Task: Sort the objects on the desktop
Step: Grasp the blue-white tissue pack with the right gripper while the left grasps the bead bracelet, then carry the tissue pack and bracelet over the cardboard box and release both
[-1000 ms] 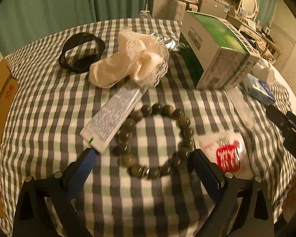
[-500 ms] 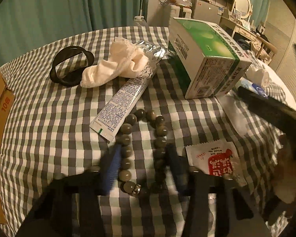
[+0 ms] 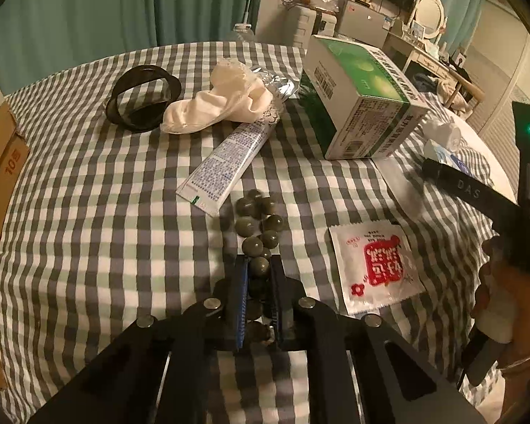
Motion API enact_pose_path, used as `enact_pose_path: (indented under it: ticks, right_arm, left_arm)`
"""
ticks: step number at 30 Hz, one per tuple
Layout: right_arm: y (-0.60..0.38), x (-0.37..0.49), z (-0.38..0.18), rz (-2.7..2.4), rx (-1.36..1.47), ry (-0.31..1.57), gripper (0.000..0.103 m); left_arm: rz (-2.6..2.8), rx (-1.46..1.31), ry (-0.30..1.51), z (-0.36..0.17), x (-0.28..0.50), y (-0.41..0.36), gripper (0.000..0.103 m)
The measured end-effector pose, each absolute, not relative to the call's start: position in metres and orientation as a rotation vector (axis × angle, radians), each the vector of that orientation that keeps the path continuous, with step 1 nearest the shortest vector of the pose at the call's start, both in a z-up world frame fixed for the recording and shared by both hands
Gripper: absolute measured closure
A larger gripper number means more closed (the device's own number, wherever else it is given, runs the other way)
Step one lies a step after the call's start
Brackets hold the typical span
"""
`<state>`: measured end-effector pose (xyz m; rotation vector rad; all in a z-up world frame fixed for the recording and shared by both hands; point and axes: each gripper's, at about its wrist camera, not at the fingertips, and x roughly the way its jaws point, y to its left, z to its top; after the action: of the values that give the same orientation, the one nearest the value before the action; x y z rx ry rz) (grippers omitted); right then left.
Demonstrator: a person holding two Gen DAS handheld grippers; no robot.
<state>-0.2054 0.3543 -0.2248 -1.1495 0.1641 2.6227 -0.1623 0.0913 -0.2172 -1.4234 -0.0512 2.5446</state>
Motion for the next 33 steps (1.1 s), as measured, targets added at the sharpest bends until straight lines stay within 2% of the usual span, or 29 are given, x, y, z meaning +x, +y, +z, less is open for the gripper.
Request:
enact_pose_path:
  ticks: [6,15,27,33]
  right_arm:
    - [0.349,-0.182,-0.216,2.638,-1.158,0.205,0.027]
    - [0.335,-0.160,-0.193,2.693,-1.131,0.199,0.028]
    - [0.313,-0.119,-0.154,2.775,-1.096,0.206,0.028]
    - [0.294,-0.090,-0.125,2.844,-1.078,0.254,0.028]
  left_arm:
    - [2.523,-1.448,-0.144,-0.216,-0.147,0.064,0.092]
    - [2.552,-1.422,-0.130,-0.190,-0.119,0.047,0.092]
    - [2.588,-1.339,-0.160,-0.140,-0.123,0.080,0.092]
    - [2.611,-1.282,-0.176,-0.114,-0.111,0.072,0.092]
